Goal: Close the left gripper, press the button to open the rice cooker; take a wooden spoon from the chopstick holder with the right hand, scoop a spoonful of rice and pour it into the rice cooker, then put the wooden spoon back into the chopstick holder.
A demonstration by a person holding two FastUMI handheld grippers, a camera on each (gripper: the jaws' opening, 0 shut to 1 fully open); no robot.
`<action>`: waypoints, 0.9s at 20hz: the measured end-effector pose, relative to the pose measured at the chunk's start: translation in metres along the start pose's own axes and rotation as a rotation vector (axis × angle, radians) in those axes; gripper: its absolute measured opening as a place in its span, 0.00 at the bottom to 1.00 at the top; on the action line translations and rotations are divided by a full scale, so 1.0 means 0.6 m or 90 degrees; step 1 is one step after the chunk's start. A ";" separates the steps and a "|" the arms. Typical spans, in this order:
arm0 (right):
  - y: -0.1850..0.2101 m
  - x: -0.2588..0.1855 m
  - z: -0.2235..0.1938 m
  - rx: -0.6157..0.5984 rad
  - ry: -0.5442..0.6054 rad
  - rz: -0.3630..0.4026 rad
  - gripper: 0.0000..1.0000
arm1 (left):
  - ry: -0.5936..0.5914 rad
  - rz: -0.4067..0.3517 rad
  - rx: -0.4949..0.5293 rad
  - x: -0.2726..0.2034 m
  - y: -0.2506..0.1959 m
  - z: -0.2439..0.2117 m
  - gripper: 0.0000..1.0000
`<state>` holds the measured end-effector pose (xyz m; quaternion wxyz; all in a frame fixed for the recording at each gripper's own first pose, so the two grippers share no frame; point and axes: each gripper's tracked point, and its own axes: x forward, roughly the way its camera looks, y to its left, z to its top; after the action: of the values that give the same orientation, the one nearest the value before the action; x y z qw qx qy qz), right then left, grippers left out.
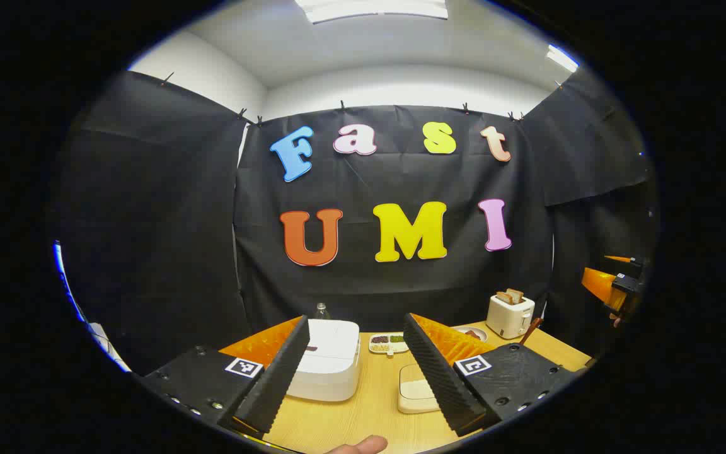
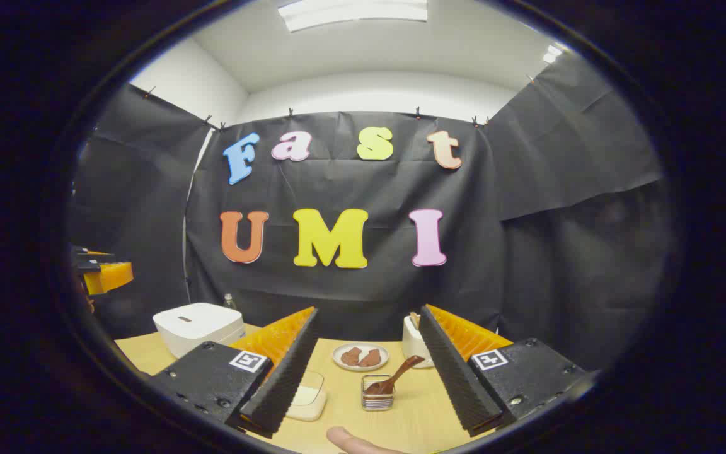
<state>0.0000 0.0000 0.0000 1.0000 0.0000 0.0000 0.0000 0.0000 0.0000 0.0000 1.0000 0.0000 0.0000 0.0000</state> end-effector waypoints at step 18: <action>-0.041 -0.009 -0.065 0.075 0.020 0.036 1.00 | 0.045 0.026 0.027 0.112 0.071 -0.100 0.92</action>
<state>-0.0055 -0.0247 -0.0389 0.9978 0.0586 0.0155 0.0280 0.0673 0.0427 -0.0601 0.9989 0.0215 0.0356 0.0201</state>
